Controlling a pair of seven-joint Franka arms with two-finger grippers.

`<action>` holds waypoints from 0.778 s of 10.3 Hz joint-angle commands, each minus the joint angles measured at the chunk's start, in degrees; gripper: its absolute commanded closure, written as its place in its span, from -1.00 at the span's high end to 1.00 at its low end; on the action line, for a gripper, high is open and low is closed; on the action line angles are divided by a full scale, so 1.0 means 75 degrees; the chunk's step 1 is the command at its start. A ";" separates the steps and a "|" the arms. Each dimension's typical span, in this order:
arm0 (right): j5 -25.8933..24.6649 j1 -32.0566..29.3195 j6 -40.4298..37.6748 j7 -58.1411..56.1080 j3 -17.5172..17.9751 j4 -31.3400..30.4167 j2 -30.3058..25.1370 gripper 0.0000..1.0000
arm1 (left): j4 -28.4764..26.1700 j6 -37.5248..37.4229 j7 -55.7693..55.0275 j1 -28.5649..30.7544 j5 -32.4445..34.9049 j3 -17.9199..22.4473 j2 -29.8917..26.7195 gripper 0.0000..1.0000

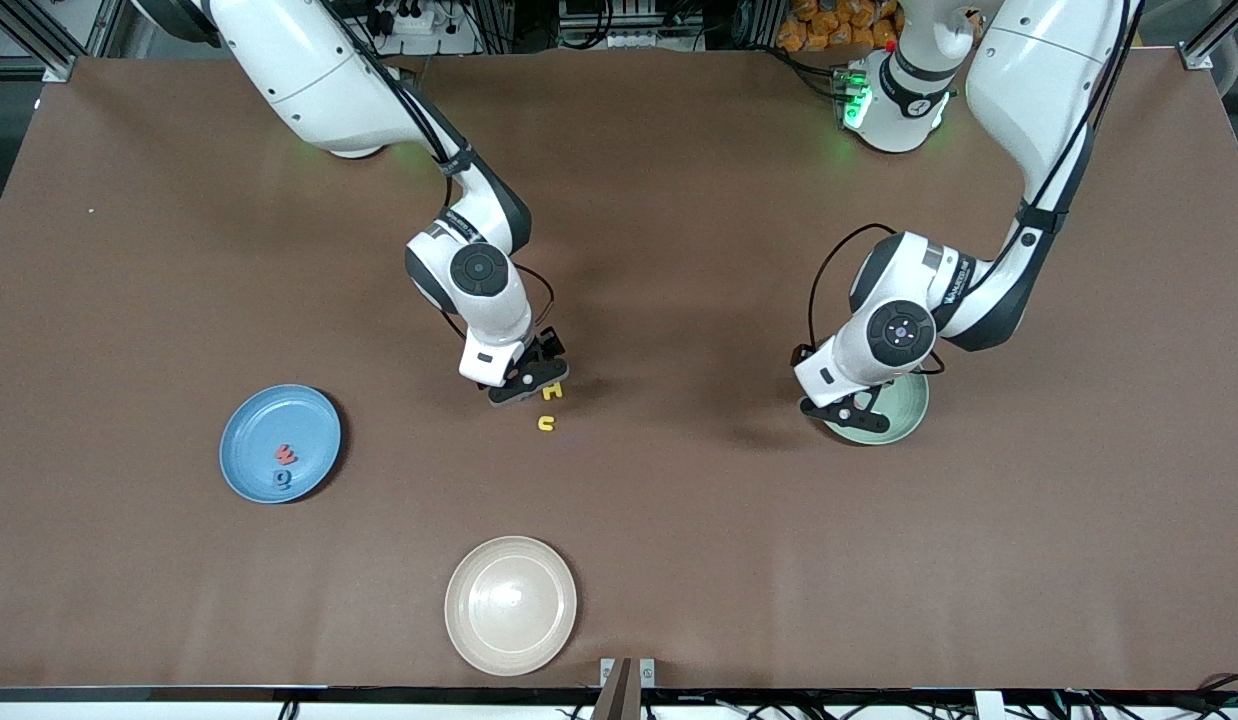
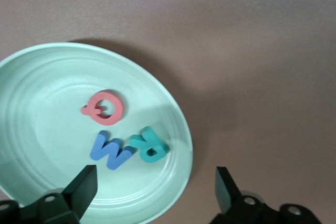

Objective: Sort upper and lower case letters into plates
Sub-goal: 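Grasp the blue E with the right gripper while the left gripper returns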

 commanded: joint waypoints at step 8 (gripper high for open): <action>-0.0454 -0.0023 0.0080 0.0114 -0.0099 0.0353 0.0273 1.00 | 0.0612 0.0126 -0.1972 -0.0703 -0.0443 -0.0289 0.0073 1.00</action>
